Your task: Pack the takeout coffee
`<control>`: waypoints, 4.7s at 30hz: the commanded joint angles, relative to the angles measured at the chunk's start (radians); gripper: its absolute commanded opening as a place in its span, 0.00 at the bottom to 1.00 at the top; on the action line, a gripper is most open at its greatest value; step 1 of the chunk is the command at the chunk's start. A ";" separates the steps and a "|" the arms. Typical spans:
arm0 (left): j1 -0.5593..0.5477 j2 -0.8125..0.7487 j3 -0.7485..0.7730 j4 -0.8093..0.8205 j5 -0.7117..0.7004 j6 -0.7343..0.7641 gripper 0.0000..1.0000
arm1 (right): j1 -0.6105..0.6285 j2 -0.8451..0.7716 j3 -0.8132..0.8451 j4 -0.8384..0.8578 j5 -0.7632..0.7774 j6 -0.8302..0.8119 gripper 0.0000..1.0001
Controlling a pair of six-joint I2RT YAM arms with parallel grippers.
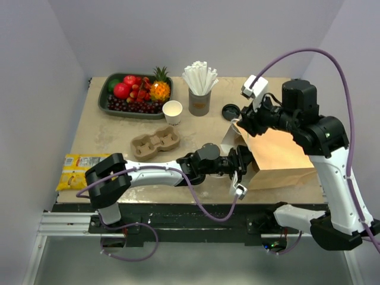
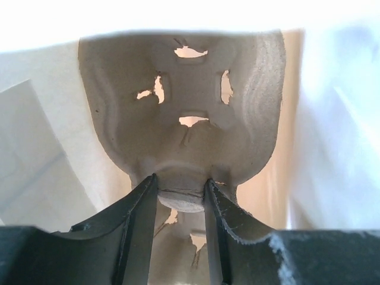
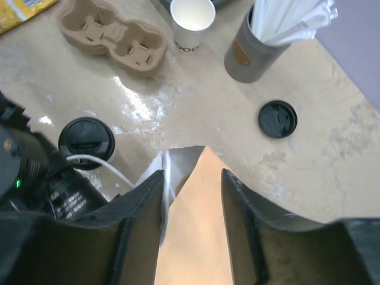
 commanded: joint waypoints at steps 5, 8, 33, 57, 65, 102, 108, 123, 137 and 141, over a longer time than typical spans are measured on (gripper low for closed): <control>-0.027 0.026 0.070 -0.307 -0.209 -0.010 0.00 | -0.003 0.109 0.153 0.066 0.308 0.048 0.71; -0.029 0.068 0.116 -0.381 -0.273 -0.026 0.00 | -0.003 0.136 0.186 0.040 0.224 0.038 0.73; -0.067 0.166 0.246 -0.346 -0.468 -0.102 0.00 | 0.000 0.099 0.020 -0.365 0.183 -0.165 0.65; -0.079 0.161 0.225 -0.286 -0.491 -0.105 0.00 | 0.000 0.109 -0.195 -0.198 0.345 -0.104 0.52; -0.078 0.157 0.222 -0.255 -0.477 -0.160 0.00 | 0.000 0.119 -0.183 -0.187 0.333 -0.157 0.17; -0.026 0.325 0.295 -0.061 -0.538 -0.063 0.00 | 0.000 0.116 -0.035 -0.284 -0.134 -0.168 0.00; -0.036 0.362 0.349 -0.030 -0.632 -0.043 0.00 | 0.002 0.118 -0.058 -0.269 -0.109 -0.159 0.00; -0.065 0.241 0.260 -0.094 -0.799 -0.031 0.00 | -0.026 0.195 -0.037 -0.164 0.047 -0.116 0.00; -0.069 0.335 0.355 -0.078 -0.881 -0.036 0.00 | -0.026 0.176 -0.008 -0.176 -0.063 -0.116 0.00; -0.067 0.399 0.361 0.060 -0.882 0.036 0.00 | -0.026 0.173 0.008 -0.204 -0.172 -0.136 0.00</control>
